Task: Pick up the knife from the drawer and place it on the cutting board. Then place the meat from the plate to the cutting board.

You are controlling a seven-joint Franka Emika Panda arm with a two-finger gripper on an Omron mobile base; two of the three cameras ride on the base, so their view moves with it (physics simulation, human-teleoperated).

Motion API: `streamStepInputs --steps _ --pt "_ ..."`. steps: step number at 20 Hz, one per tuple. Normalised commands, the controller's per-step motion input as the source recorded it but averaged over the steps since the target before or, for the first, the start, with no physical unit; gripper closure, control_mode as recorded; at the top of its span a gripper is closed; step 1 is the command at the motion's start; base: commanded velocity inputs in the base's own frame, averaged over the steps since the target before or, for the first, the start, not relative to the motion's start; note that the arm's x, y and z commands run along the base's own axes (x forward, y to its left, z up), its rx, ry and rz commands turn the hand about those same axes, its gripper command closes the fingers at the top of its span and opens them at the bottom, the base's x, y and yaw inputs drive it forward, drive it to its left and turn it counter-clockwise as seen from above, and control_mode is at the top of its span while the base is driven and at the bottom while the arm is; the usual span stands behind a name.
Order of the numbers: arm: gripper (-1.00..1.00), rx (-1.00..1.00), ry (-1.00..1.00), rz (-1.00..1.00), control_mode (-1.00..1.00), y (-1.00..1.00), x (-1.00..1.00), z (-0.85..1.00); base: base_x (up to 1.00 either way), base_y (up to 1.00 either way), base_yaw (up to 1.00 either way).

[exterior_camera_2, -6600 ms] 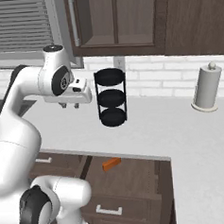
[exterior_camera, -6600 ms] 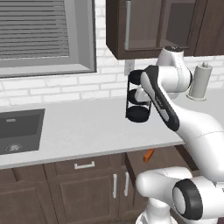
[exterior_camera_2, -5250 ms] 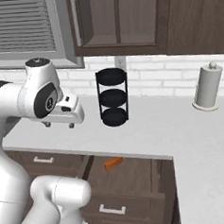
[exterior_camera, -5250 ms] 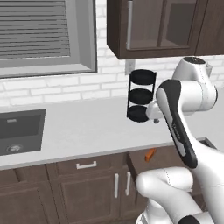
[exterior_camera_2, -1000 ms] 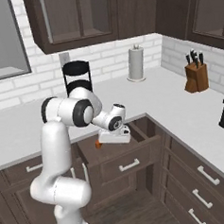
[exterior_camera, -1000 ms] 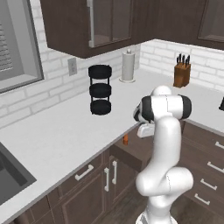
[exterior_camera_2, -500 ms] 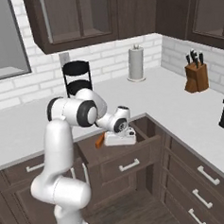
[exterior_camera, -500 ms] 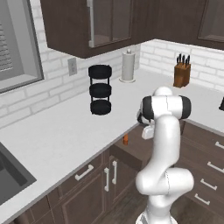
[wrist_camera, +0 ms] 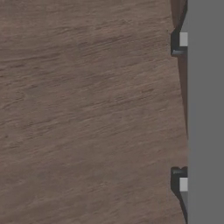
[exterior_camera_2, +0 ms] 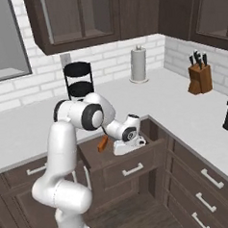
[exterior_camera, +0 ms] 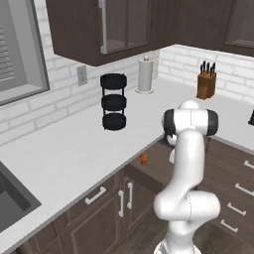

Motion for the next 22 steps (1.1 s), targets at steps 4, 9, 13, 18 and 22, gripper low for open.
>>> streamStepInputs --steps 4,9,13,18,22 --pt "-1.00 0.00 0.00 0.00 -1.00 -0.43 -0.39 -0.09 0.00 0.00 0.00" --pt "-1.00 -0.01 0.00 0.00 -1.00 -0.45 -0.40 0.00 0.00 0.00 0.00" --pt "-1.00 0.00 0.00 0.00 -1.00 -0.52 -0.39 0.00 0.00 0.00 0.00" --pt "-1.00 -0.01 -0.03 0.03 -1.00 -0.38 -0.38 0.00 0.00 0.00 0.00" --pt "-1.00 0.17 0.00 0.00 -1.00 -0.17 -0.02 0.01 0.00 0.00 0.00"
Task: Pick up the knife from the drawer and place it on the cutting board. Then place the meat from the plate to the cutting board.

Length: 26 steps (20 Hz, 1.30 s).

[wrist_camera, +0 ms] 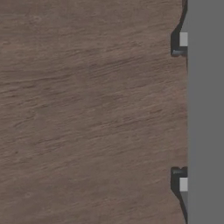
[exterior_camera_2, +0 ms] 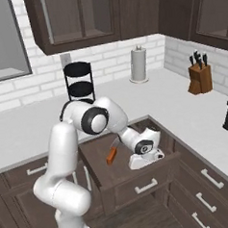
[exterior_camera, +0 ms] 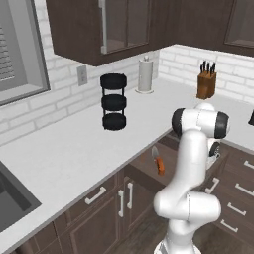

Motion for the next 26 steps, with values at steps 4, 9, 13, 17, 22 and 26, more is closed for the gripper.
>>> streamStepInputs --steps 4,9,13,17,22,26 --pt "-1.00 -0.03 0.00 -0.02 -1.00 0.20 0.04 0.21 0.00 0.00 0.00" --pt "-1.00 -0.11 0.00 -0.06 -1.00 0.42 0.10 0.35 0.00 0.00 0.00" --pt "-1.00 -0.20 -0.02 -0.21 -1.00 0.58 0.24 0.45 0.00 0.00 0.00" --pt "-1.00 -0.11 -0.02 -0.27 -1.00 0.51 0.17 0.45 0.00 0.00 0.00" --pt "-1.00 -0.09 -0.07 -0.28 -1.00 0.46 0.20 0.25 0.00 0.00 0.00" --pt "-1.00 -0.11 -0.14 -0.21 -1.00 0.59 0.04 0.10 0.00 0.00 0.00"
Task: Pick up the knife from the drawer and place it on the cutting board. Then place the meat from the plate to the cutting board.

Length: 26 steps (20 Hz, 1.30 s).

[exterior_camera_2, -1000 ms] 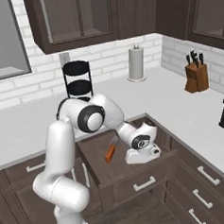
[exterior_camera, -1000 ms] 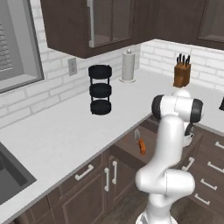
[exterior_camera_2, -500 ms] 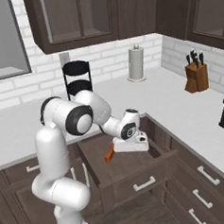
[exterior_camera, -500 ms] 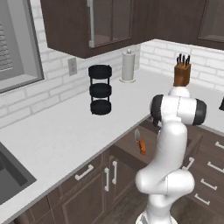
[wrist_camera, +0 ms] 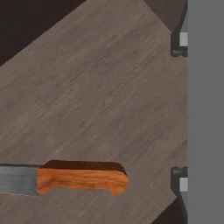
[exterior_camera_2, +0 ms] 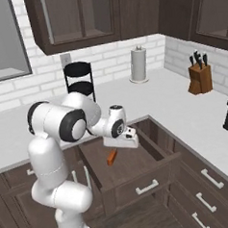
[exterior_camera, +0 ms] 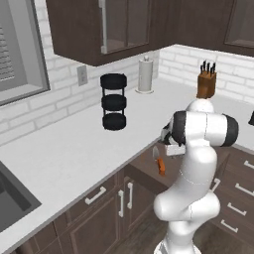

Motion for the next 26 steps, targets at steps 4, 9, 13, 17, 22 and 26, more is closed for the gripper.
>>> streamStepInputs --steps 4,9,13,17,22,26 --pt "-1.00 -0.14 -0.15 -0.12 -1.00 0.57 0.06 0.00 0.00 0.00 0.00" --pt "-1.00 -0.02 -0.09 -0.08 -1.00 0.26 0.08 -0.11 0.00 0.00 0.00" --pt "-1.00 0.06 0.00 0.01 -1.00 0.00 0.05 -0.23 0.00 0.00 0.00" --pt "-1.00 0.15 0.01 0.07 -1.00 0.00 0.41 -0.06 0.00 0.00 0.00" --pt "-1.00 0.00 0.00 0.05 -1.00 0.05 0.39 -0.03 0.00 0.00 0.00" --pt "-1.00 0.00 0.00 0.00 -1.00 0.08 0.29 -0.09 0.00 0.00 0.00"
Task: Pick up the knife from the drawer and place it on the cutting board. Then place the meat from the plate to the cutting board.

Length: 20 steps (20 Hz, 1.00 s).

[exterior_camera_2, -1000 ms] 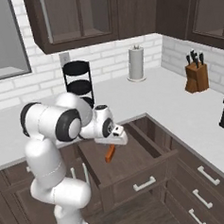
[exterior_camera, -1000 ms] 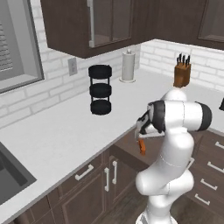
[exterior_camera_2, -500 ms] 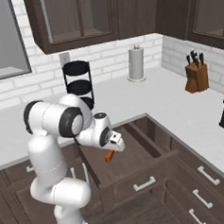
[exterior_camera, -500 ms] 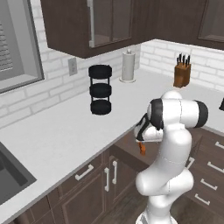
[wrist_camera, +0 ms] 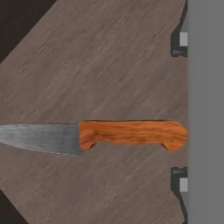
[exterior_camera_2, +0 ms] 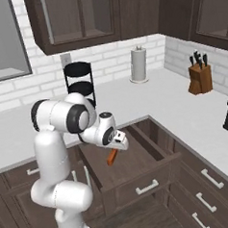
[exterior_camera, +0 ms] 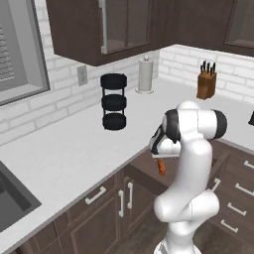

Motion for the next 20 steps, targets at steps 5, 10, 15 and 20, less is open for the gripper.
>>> streamStepInputs --steps 5,10,15,20 --pt "-1.00 0.00 0.00 0.00 -1.00 0.19 0.14 -0.26 0.00 0.00 0.00" --pt "-1.00 0.00 0.00 0.00 -1.00 0.12 0.04 -0.28 0.00 0.00 0.00" --pt "-1.00 0.00 0.00 0.00 -1.00 0.00 0.00 -0.31 0.00 0.00 0.00" --pt "-1.00 0.01 0.00 0.00 -1.00 0.00 0.02 -0.39 0.00 0.00 0.00"
